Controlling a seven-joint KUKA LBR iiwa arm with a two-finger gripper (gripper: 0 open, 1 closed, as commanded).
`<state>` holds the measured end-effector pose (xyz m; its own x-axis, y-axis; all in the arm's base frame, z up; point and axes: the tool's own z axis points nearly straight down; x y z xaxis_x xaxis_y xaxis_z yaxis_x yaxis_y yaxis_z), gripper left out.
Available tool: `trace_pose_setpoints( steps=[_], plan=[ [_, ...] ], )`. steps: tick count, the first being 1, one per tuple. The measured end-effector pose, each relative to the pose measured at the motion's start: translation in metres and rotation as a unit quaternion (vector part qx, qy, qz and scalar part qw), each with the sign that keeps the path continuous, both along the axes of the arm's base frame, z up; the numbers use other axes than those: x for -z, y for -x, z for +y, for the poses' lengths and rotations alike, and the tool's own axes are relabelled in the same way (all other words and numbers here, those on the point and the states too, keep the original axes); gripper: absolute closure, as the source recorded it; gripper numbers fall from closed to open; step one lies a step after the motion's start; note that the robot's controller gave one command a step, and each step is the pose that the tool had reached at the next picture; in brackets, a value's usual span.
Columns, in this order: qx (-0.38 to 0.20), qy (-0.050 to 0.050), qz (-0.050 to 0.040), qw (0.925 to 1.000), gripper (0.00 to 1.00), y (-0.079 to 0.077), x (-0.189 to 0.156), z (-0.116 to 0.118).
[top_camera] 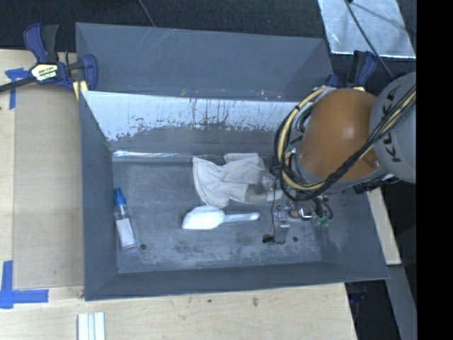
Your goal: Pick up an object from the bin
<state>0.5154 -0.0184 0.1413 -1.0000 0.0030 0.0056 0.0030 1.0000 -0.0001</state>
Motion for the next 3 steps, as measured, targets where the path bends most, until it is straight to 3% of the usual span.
trace_pose_setpoints(
  steps=[1, 2, 3],
  plan=[
    [0.000, 0.000, -0.0041, 1.0000, 0.00, -0.002, -0.005, 0.000],
    [-0.024, 0.001, -0.0064, 0.9997, 0.00, -0.010, 0.013, 0.008],
    [-0.016, 0.000, -0.0029, 0.9999, 0.00, -0.018, 0.049, 0.026]
  ],
)
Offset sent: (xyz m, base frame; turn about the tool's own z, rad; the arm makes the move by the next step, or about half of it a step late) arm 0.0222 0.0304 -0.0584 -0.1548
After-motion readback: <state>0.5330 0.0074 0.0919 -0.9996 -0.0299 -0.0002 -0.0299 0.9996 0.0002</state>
